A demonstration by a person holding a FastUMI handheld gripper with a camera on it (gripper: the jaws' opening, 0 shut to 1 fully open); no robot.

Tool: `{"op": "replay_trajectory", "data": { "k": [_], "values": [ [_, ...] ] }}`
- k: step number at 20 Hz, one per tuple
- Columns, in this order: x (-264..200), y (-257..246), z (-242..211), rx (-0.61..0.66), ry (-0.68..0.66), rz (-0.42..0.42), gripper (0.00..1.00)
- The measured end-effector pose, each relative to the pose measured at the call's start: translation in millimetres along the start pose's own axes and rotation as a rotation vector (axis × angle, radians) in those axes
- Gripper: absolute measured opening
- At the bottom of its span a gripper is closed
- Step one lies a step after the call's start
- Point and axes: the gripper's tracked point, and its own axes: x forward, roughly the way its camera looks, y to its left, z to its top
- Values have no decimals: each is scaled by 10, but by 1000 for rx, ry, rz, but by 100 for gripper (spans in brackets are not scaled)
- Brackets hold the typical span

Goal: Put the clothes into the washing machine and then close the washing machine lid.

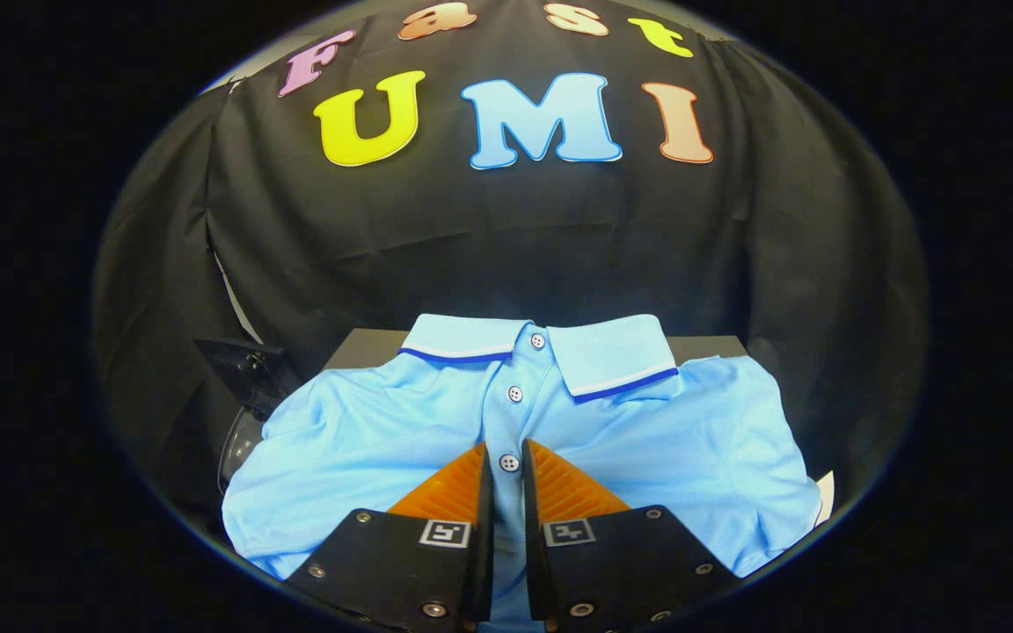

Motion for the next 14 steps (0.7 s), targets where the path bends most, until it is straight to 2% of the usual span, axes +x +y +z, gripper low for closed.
{"op": "replay_trajectory", "data": {
  "k": [3,7,12,14],
  "values": [
    [-15,5,24,34,-17,15,9],
    [-45,0,73,143,-64,17,1],
    [-253,98,295,75,-135,-40,0],
    [-380,185,380,85,-165,-47,0]
  ]
}}
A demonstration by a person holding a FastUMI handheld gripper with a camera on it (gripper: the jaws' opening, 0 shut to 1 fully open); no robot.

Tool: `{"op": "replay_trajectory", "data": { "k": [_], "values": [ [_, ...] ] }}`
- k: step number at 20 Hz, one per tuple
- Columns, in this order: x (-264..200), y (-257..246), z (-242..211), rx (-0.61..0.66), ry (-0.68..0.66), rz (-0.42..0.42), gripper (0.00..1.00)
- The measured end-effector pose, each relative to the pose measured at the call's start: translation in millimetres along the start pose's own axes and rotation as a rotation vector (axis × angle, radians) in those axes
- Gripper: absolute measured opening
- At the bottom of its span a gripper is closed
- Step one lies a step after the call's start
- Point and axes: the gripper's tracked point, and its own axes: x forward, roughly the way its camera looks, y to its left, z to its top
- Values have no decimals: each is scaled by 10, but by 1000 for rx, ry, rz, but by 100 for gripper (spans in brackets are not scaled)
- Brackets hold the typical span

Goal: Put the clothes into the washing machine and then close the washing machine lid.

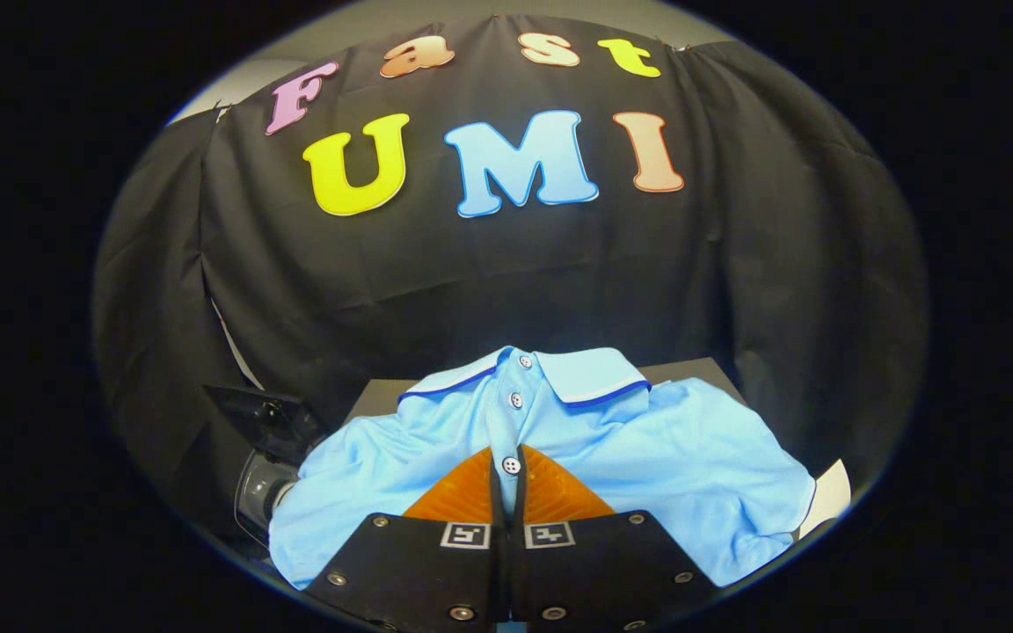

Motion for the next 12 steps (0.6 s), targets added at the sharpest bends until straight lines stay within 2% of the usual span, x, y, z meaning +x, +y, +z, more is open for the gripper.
{"op": "replay_trajectory", "data": {
  "k": [4,12],
  "values": [
    [-194,277,203,9,-67,4,0],
    [-484,979,432,-7,-159,70,0]
  ]
}}
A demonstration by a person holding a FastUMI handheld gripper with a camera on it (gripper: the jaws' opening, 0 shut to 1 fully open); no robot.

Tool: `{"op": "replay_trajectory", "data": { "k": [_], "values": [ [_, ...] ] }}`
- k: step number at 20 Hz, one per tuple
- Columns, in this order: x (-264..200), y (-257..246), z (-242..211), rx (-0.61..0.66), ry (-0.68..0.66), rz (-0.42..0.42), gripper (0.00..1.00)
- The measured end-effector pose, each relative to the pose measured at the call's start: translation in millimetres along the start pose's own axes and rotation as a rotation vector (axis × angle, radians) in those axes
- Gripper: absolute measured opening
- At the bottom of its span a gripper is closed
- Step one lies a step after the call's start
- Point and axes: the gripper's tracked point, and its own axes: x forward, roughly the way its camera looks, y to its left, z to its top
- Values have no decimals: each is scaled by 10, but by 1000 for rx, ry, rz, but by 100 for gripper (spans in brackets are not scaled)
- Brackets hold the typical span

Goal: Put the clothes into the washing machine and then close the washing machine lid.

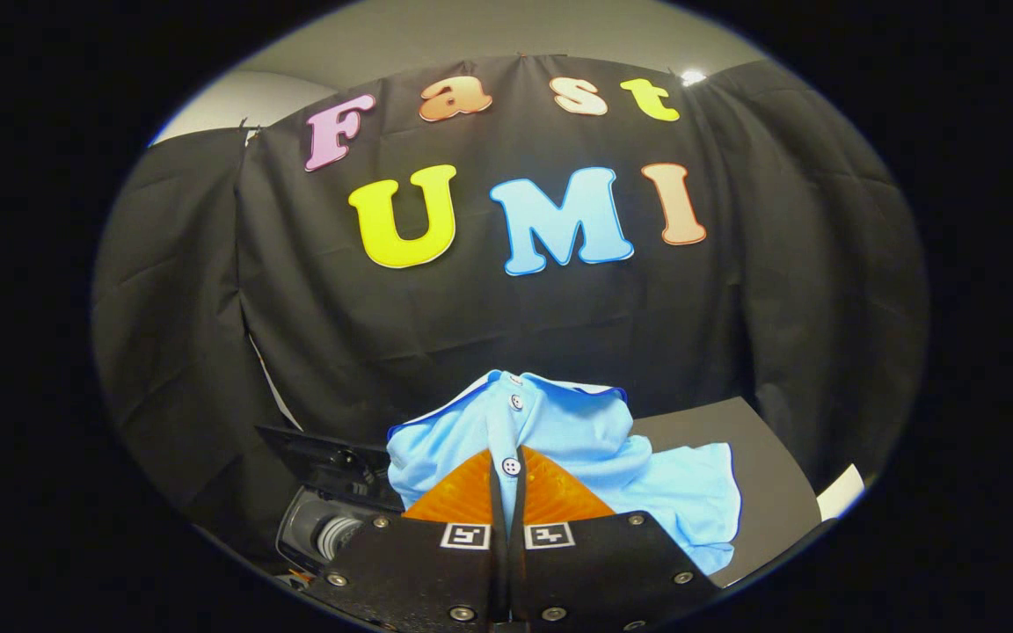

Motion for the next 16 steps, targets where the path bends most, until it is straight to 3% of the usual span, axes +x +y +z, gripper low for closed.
{"op": "replay_trajectory", "data": {
  "k": [16],
  "values": [
    [-81,1412,-223,-51,-53,165,0]
  ]
}}
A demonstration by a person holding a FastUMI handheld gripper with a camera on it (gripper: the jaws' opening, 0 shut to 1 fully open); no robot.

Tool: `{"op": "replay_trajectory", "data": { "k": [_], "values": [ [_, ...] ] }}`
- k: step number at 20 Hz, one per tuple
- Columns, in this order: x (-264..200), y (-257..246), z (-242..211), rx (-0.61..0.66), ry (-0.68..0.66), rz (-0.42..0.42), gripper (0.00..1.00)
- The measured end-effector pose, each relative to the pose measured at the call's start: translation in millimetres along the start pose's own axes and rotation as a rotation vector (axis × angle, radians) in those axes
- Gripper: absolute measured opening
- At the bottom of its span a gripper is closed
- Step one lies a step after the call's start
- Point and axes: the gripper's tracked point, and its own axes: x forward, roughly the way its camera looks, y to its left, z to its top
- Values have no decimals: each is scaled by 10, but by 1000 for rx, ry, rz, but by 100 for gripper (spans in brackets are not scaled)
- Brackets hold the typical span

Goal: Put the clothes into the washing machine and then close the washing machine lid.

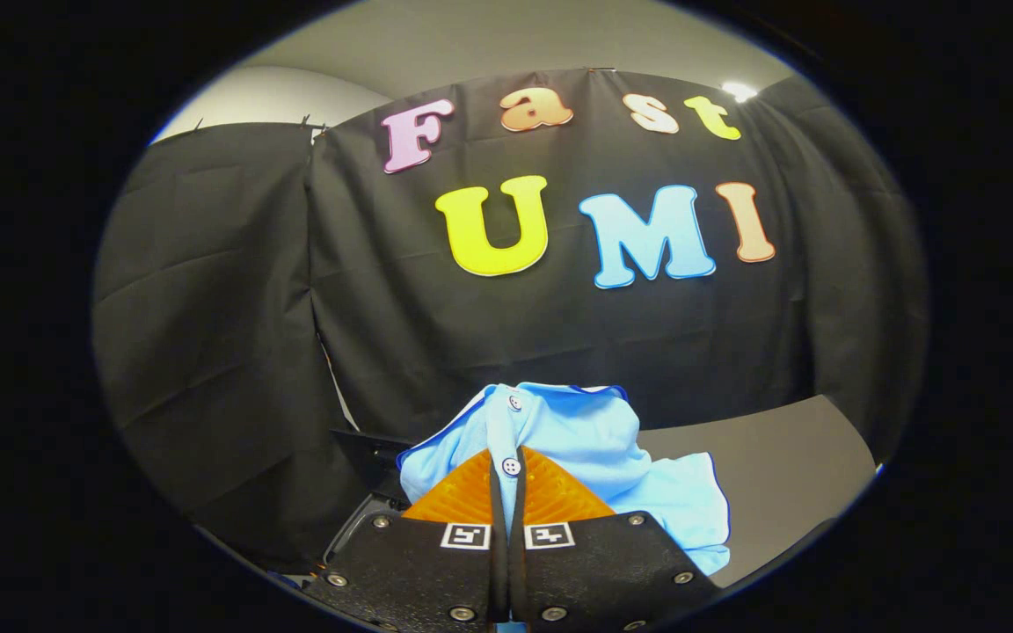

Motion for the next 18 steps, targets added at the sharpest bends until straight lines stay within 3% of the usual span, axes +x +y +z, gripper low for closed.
{"op": "replay_trajectory", "data": {
  "k": [18],
  "values": [
    [506,961,-878,-22,98,45,0]
  ]
}}
